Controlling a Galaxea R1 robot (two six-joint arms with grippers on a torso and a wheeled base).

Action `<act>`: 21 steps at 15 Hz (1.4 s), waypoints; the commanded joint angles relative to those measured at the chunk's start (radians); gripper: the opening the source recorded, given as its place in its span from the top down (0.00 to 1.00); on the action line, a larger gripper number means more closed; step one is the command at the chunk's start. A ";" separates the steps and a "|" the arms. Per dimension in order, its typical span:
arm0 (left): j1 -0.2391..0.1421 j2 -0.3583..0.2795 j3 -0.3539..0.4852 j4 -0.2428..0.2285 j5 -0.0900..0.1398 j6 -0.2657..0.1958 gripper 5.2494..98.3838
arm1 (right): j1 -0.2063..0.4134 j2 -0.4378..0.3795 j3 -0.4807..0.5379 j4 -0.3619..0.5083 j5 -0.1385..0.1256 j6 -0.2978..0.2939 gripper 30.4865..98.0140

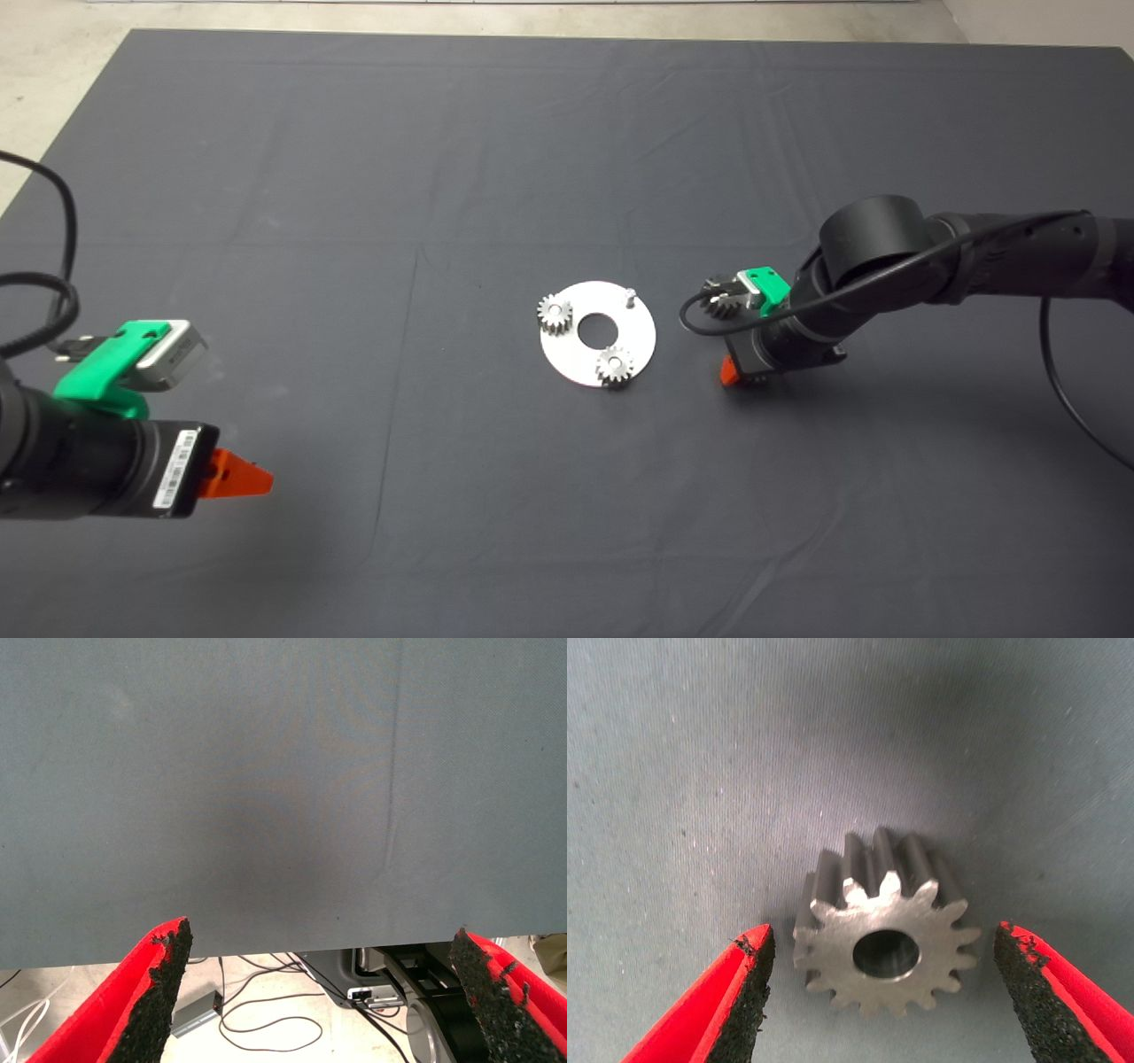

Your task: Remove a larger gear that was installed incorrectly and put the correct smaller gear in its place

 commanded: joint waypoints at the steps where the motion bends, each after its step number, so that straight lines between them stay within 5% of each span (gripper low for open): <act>1: -0.008 -0.001 0.004 -0.003 0.002 0.002 0.26 | 0.024 0.003 -0.002 0.049 -0.092 0.005 0.48; 21: -0.008 0.001 0.000 0.003 0.002 0.003 0.26 | 0.025 0.005 -0.002 0.009 -0.089 -0.002 0.48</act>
